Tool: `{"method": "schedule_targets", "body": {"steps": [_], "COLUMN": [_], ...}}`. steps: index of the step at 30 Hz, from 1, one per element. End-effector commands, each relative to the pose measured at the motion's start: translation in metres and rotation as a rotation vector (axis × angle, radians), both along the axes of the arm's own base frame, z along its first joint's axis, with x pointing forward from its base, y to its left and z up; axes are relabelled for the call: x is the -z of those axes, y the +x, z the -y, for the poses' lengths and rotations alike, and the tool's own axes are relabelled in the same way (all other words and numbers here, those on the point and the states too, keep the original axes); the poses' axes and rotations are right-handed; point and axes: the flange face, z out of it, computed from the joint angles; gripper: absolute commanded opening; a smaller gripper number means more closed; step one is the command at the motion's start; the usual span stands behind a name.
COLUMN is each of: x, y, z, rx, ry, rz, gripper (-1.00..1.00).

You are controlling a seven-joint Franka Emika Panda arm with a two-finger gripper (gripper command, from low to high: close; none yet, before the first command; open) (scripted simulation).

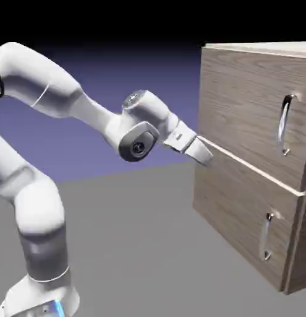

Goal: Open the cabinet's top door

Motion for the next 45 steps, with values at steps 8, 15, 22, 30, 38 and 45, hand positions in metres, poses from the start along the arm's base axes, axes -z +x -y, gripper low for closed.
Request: {"method": "schedule_targets", "body": {"steps": [8, 15, 22, 30, 38, 45], "x": [-0.054, -0.093, -0.123, -0.144, -0.150, -0.142], "y": [0.001, -0.004, -0.009, -0.013, -0.011, -0.001], "z": [-0.013, -0.015, -0.007, 0.013, 0.042, 0.074], "rx": [-0.041, -0.062, -0.070, -0.067, -0.053, -0.036], "ry": [-0.013, -0.018, -0.017, -0.007, 0.008, 0.025], "rz": [0.126, 0.236, 0.342, 0.456, 0.557, 0.631], "gripper": [0.00, 0.00, 0.00, 0.00, 0.00, 0.00]}}
